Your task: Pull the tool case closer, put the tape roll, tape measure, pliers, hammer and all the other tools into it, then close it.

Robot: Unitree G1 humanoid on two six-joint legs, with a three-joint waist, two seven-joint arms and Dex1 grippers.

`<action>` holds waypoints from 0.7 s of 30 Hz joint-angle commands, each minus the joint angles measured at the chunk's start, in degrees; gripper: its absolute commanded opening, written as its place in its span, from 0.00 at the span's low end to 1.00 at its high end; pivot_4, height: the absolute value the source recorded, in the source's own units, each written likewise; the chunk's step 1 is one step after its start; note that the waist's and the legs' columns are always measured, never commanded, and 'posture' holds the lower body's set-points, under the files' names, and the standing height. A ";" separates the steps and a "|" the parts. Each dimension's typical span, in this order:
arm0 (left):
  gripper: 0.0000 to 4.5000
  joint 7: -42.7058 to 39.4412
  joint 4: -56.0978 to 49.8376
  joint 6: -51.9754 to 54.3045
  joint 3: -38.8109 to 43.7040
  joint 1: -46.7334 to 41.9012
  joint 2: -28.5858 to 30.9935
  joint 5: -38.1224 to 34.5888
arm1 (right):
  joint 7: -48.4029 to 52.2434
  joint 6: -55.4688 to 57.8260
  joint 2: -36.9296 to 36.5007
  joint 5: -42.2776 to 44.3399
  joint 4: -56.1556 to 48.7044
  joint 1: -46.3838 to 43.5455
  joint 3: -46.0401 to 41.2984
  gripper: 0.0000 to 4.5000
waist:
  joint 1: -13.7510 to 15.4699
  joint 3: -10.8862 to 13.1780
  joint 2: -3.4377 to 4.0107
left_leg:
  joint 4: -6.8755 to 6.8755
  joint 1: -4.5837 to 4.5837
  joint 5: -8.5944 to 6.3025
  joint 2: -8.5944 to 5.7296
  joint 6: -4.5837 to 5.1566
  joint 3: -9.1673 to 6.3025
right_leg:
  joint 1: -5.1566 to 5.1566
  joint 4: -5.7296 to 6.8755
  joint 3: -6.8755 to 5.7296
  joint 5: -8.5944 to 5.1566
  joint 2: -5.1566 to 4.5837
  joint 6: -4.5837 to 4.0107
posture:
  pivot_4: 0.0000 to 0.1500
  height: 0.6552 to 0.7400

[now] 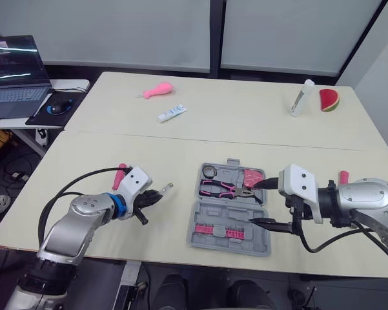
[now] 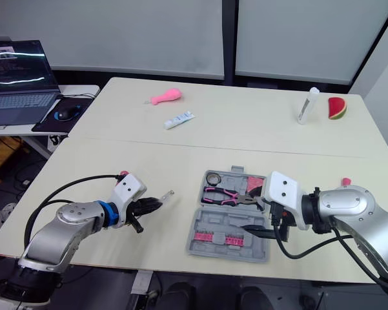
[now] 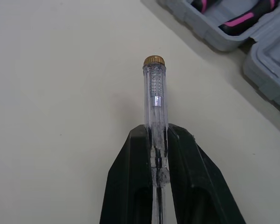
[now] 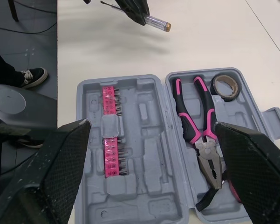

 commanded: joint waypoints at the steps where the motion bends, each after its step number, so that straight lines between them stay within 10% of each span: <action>1: 0.04 -10.34 4.97 -12.56 -1.91 -4.45 3.42 1.70 | -0.40 -0.35 0.05 0.87 -1.76 -0.11 -1.83 1.00 | -0.01 0.01 0.01 | 0.00 -0.01 0.00 0.00 0.00 0.01 | -0.02 0.01 0.00 0.00 0.00 0.00 | 1.00 1.00; 12: 0.04 -42.87 46.63 -70.58 -14.79 -32.51 0.43 9.98 | -2.77 2.55 0.66 3.44 -4.97 0.52 -2.66 1.00 | -0.02 0.04 0.01 | 0.02 -0.14 0.04 -0.08 -0.05 0.21 | -0.27 0.09 -0.12 0.00 0.02 -0.01 | 1.00 1.00; 21: 0.04 -44.08 75.49 -113.86 -33.35 -52.60 -8.07 19.98 | -5.13 4.61 1.23 5.42 -7.50 1.49 -2.47 1.00 | -0.24 0.09 -0.08 | 0.08 -0.34 0.03 -0.13 -0.04 0.27 | -0.47 0.14 -0.12 0.00 0.03 -0.01 | 1.00 1.00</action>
